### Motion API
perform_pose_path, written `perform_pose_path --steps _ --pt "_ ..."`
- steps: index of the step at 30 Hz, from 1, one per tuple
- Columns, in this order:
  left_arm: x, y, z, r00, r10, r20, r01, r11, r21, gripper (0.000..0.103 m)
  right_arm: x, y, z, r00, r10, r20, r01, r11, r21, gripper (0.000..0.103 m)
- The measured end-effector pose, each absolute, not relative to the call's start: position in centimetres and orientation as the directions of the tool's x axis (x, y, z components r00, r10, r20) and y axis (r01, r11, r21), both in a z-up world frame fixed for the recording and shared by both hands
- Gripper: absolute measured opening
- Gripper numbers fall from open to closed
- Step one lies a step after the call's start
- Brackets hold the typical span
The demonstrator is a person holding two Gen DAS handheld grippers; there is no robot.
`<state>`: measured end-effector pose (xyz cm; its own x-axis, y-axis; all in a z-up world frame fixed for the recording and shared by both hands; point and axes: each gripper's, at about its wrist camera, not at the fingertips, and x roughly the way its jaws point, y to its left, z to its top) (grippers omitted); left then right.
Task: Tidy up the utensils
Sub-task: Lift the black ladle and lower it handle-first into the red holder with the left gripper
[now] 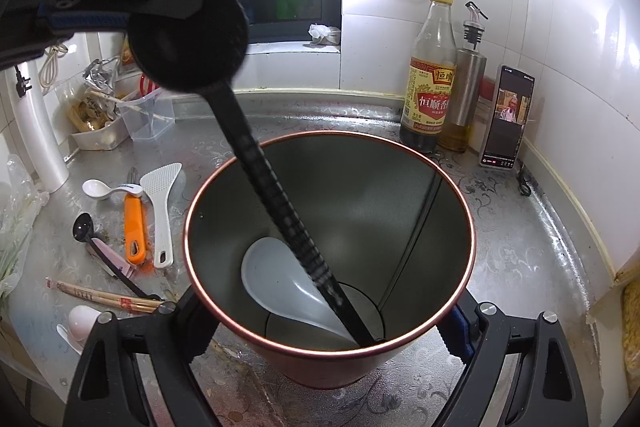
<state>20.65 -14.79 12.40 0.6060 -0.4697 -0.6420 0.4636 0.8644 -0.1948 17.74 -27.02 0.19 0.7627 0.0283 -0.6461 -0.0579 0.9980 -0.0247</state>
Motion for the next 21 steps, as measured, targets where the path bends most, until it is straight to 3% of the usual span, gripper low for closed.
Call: perform_pose_path --steps 13,17,21 --pt "21.0 -14.3 11.5 0.517 -0.544 -0.661 0.46 0.828 -0.321 0.015 18.0 -27.1 0.2 0.759 0.025 -0.65 -0.057 0.998 -0.027 0.091" --pt "20.8 -13.8 12.1 0.527 -0.549 -0.649 0.452 0.828 -0.333 0.029 18.2 -27.2 0.1 0.758 0.025 -0.651 -0.057 0.998 -0.027 0.091" --pt "20.6 -13.2 13.0 0.544 -0.559 -0.625 0.452 0.823 -0.343 0.035 18.2 -27.2 0.0 0.757 0.025 -0.653 -0.057 0.998 -0.027 0.091"
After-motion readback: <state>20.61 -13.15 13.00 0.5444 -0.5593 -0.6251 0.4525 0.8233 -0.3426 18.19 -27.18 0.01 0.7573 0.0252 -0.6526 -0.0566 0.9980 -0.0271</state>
